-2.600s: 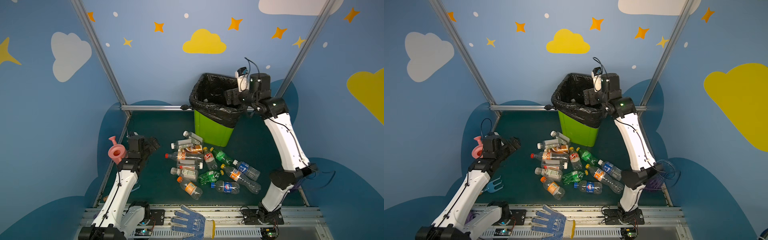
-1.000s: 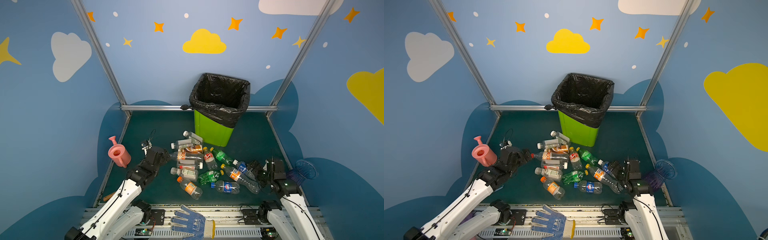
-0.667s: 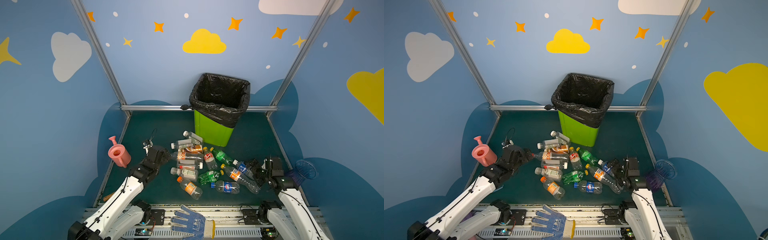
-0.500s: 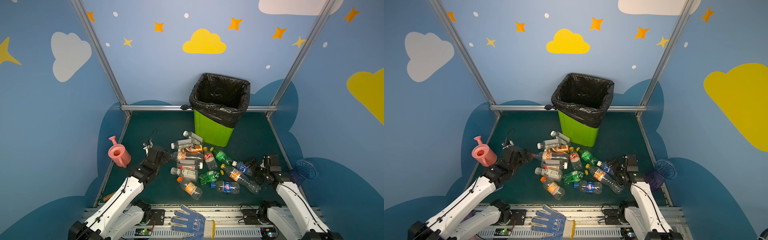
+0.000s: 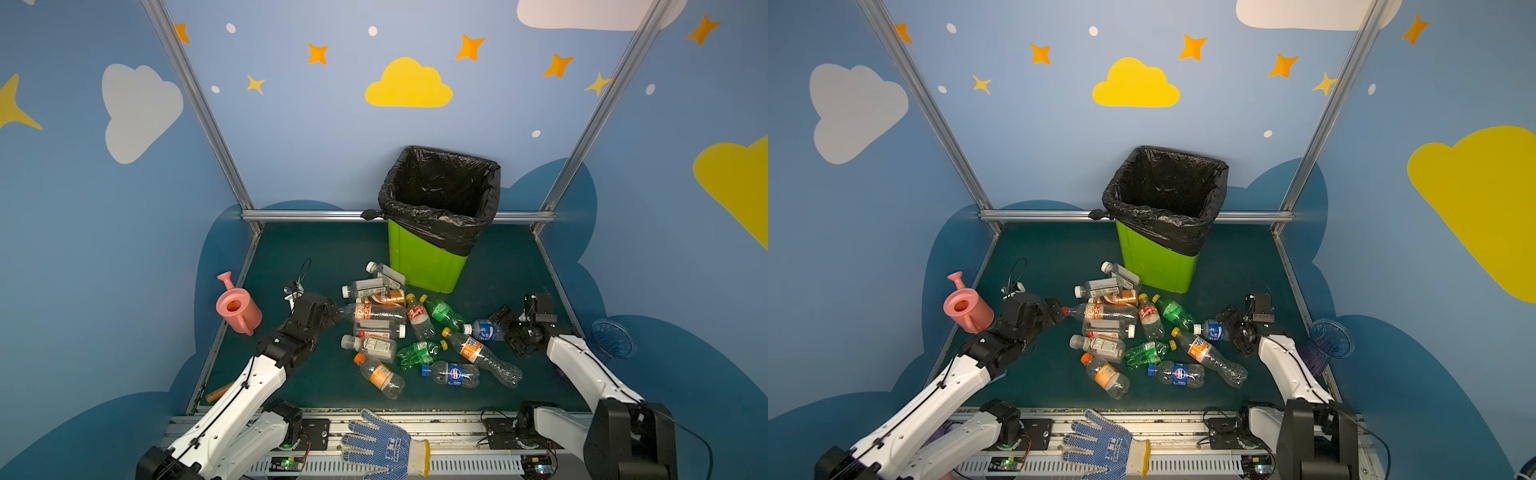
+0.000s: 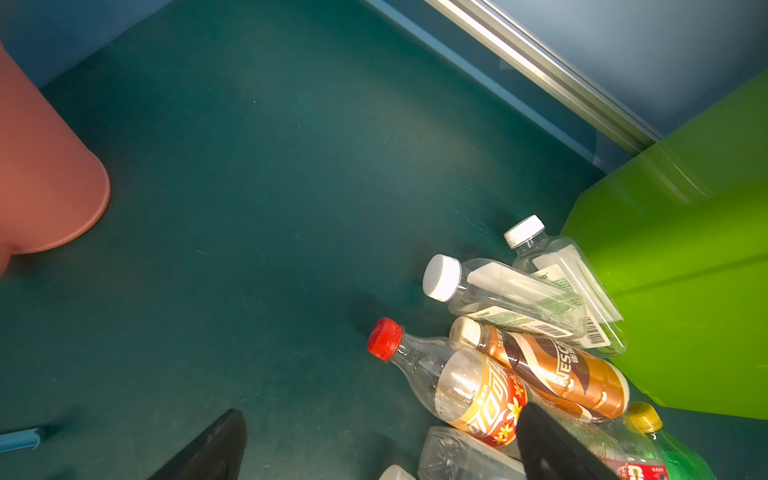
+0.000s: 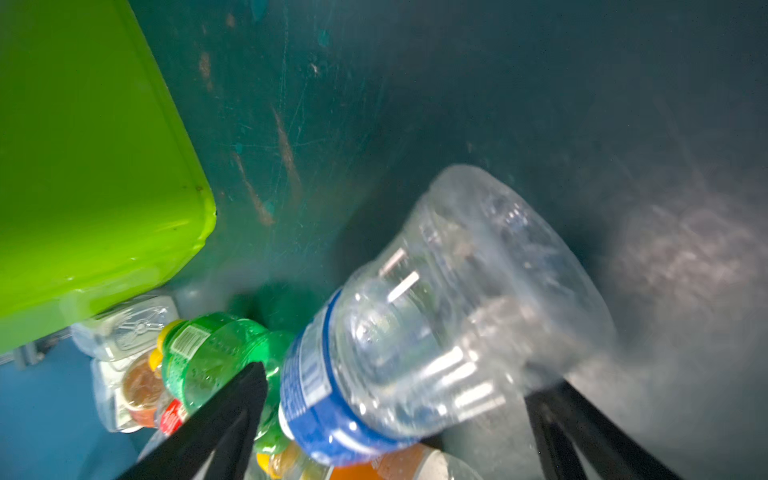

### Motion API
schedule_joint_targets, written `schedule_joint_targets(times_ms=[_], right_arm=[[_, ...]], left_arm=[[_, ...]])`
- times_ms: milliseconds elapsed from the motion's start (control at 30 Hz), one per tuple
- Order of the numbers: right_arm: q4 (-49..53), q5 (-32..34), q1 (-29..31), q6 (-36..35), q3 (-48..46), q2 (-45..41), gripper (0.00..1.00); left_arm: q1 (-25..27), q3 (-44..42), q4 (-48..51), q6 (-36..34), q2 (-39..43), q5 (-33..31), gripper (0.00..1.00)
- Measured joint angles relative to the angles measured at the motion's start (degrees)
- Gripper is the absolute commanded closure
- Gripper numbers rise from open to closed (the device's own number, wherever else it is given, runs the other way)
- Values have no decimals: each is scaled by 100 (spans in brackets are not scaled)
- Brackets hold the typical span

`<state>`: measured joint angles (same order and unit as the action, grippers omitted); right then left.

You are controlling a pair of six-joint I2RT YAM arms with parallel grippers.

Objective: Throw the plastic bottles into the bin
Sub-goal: 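Close the right gripper on the blue-label clear bottle at the pile edge, then lift the blue-label bottle with the right gripper and drop it into the bin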

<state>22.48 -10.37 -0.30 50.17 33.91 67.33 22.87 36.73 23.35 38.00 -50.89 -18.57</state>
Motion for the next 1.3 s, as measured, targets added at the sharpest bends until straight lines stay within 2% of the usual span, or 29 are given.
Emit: schedule_joint_targets(times_ms=[200,333,400,467,567,767,867,1067,1167,1300], right_arm=[[-256,-133,-66,-114,216,752,18],[-450,-302,-76,-127,374,1196,27],[-483,-354,-76,-144,483,1351,35],[-511,-396,-81,-210,616,1429,48],[-511,-431,-87,-310,837,1423,59],[-195,-498,-376,-776,1816,804,58],[116,-520,-710,-1108,2800,149,57],[546,-358,-1539,-1880,5934,-907,53],[424,-313,-1569,-2059,7001,-1270,53],[-481,-627,-1443,-1681,7206,-1469,55]], left_arm=[[-39,-96,-44,39,-2,7,0],[-85,-157,-39,70,-2,13,0],[-125,-177,-44,87,0,15,0],[-188,-197,-44,107,0,33,0],[-297,-260,-61,146,2,101,0],[-503,-328,-81,175,0,229,0],[-616,-328,-105,168,-2,278,0],[-951,-328,-210,144,-90,380,0],[-1084,-328,-273,151,-203,479,0],[-1113,-328,-372,173,-356,640,0]])
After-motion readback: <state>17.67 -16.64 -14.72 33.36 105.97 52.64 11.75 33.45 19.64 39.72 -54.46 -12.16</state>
